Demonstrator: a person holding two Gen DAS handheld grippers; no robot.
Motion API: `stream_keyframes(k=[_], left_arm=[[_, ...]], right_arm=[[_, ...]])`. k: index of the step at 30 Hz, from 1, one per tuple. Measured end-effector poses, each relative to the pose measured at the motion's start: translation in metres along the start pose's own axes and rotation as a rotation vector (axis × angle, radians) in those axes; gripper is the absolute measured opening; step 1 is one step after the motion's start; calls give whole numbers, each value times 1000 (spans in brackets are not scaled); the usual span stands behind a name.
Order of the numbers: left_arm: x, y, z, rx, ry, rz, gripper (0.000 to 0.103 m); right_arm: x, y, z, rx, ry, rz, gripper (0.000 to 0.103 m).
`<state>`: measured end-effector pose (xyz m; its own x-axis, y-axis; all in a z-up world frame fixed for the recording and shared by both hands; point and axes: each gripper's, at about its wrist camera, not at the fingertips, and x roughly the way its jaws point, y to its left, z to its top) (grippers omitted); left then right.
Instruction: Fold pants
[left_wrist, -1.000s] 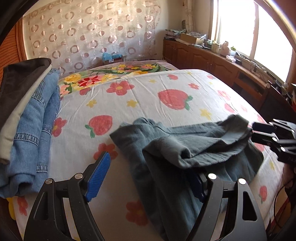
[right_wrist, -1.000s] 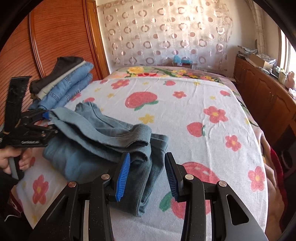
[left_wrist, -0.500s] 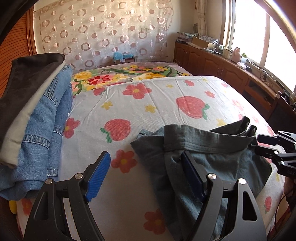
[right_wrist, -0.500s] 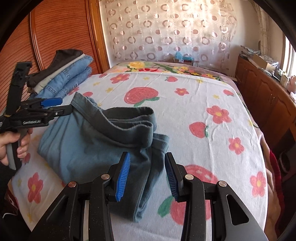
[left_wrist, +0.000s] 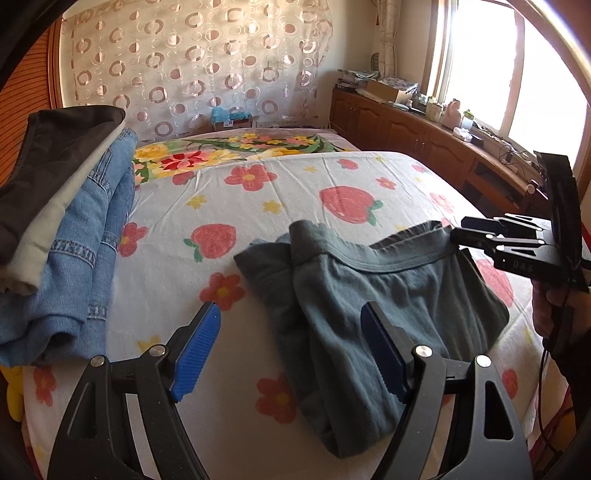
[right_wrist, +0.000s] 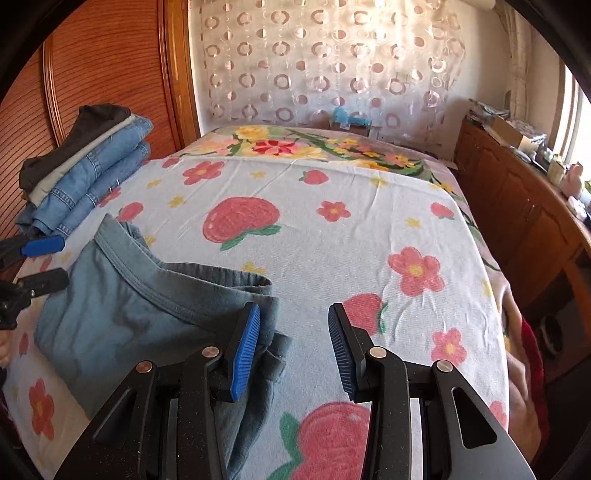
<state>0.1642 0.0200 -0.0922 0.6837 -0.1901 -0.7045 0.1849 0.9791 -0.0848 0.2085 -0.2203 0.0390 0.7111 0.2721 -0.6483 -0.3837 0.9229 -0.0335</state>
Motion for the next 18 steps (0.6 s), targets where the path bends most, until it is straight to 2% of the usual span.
stream_keyframes(k=[5,10,12,15,18], left_arm=[[-12,-7,-15,1,-5,-34,77],[-20,-13,-27,4,2,-76,65],[-21,-15,-32,1,8,-95,55],[-22,-18,-40,1,21,-113,46],[-22,-21,-45,3,26,-118,42]], right_arm=[[-20,3,-16,38,-23,39,40],[-47,0,-43,71,-30,98,40],[-54,0,-53,82,-29,113,40],[-65,3,-66,76,-33,123,40],[-71,5,-76,76,-23,139,40]])
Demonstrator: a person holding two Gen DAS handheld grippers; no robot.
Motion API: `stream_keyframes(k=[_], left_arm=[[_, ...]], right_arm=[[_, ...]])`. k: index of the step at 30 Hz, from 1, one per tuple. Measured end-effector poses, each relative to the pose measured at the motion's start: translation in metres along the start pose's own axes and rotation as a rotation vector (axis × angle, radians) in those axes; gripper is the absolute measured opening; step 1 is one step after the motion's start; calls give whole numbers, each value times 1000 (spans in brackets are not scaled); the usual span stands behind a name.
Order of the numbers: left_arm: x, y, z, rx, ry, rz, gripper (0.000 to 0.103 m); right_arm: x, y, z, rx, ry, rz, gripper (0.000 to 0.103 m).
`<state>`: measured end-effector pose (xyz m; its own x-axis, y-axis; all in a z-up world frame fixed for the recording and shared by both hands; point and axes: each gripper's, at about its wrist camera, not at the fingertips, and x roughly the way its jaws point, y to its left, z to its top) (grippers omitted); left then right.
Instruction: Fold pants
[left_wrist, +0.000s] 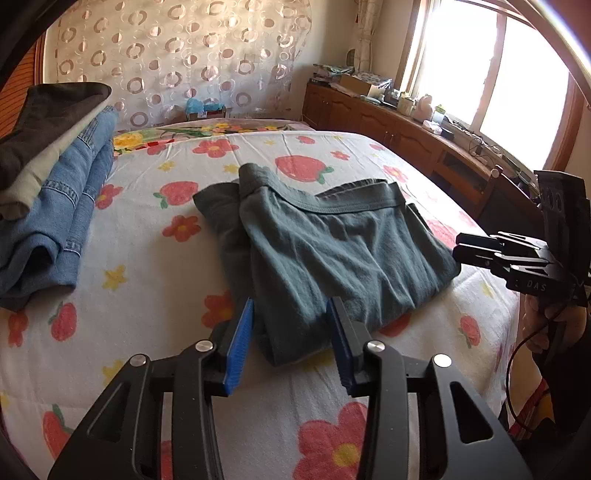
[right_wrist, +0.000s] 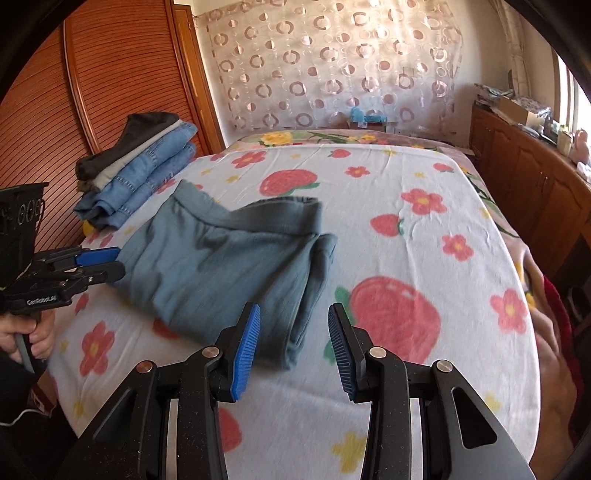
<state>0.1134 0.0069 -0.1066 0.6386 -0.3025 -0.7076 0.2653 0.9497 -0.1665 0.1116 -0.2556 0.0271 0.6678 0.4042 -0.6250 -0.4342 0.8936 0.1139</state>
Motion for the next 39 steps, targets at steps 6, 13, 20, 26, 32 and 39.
stream_keyframes(k=[6,13,20,26,32,39], left_arm=[[8,-1,-5,-7,22,10,42],[12,1,-6,-8,30,19,41],[7,-7,-4,11,22,10,14],[-14,-7,-3,-18,-31,-17,12],[-25,-18,-13,5,-33,-35,11],[-46,-24,-20,12,-51,-54,11]], right_arm=[[-3,5,-10,4,16,21,40],[6,6,-13,9,41,39,28],[8,4,-15,-9,30,7,7],[-5,3,-20,-15,7,3,4],[-19,4,-27,-10,-14,14,4],[-38,8,-35,-1,-30,34,4]])
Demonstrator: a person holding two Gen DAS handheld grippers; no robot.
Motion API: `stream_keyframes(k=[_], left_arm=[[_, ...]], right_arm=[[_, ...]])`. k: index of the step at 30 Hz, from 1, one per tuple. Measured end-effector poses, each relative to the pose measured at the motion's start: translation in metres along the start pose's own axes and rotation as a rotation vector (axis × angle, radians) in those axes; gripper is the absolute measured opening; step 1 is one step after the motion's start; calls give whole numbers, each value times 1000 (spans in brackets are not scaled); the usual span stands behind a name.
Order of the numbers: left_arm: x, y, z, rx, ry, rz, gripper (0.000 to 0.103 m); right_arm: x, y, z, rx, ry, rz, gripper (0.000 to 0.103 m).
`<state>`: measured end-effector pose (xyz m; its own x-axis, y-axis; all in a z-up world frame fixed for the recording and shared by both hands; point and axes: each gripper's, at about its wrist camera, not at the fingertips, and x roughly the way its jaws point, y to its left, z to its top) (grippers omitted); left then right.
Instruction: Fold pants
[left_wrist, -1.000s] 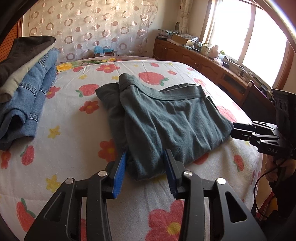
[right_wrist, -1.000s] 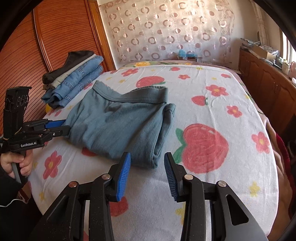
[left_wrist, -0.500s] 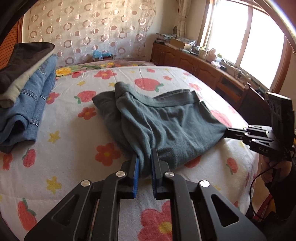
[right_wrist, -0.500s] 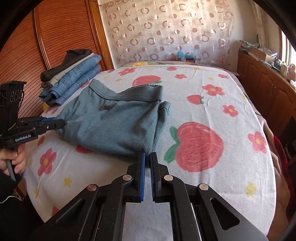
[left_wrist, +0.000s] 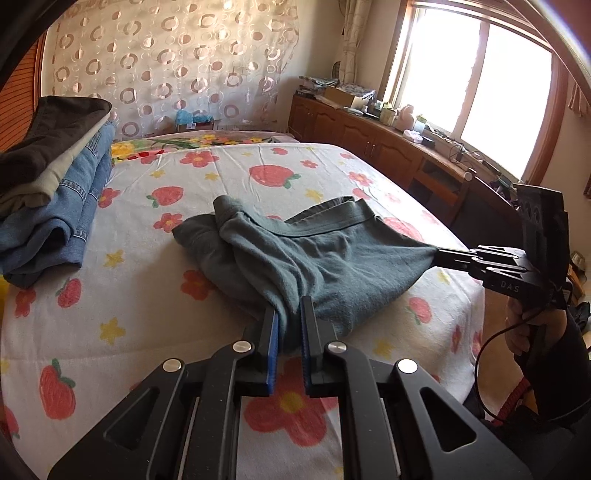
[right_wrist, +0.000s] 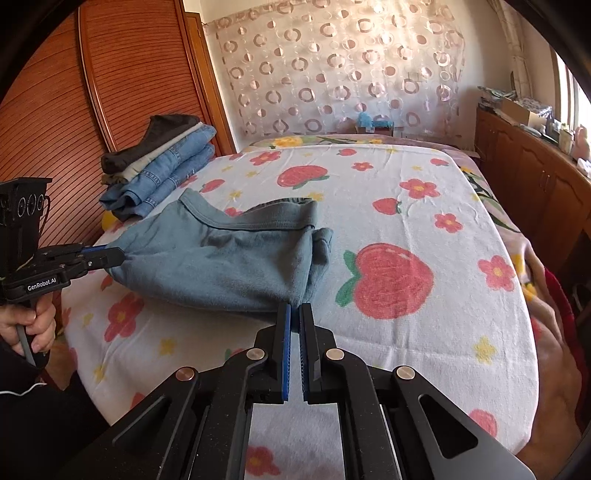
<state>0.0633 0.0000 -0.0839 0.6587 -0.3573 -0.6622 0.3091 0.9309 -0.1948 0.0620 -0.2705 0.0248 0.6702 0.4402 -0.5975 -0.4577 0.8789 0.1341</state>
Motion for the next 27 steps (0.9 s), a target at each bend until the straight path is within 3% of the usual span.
stream_keyframes(k=[19,22,24,26,27], left_arm=[[-1,-6,-14,27,40,31,14],[-1,-6,-13,26,37,42,27],[-2,-4,-11,25,24,50,48],[-1,-1,-10,14,17,43,50],[1,1,-8,8,25,47,58]], right_arm=[[-17,11,-6,-28,33,-7,4],[-21,11,-6,-26,26,-11,4],[-24,10,-7,-22,20,-13,4],[-23,9,-6,-22,18,-19,4],[-23,9,-6,-22,18,-21,4]])
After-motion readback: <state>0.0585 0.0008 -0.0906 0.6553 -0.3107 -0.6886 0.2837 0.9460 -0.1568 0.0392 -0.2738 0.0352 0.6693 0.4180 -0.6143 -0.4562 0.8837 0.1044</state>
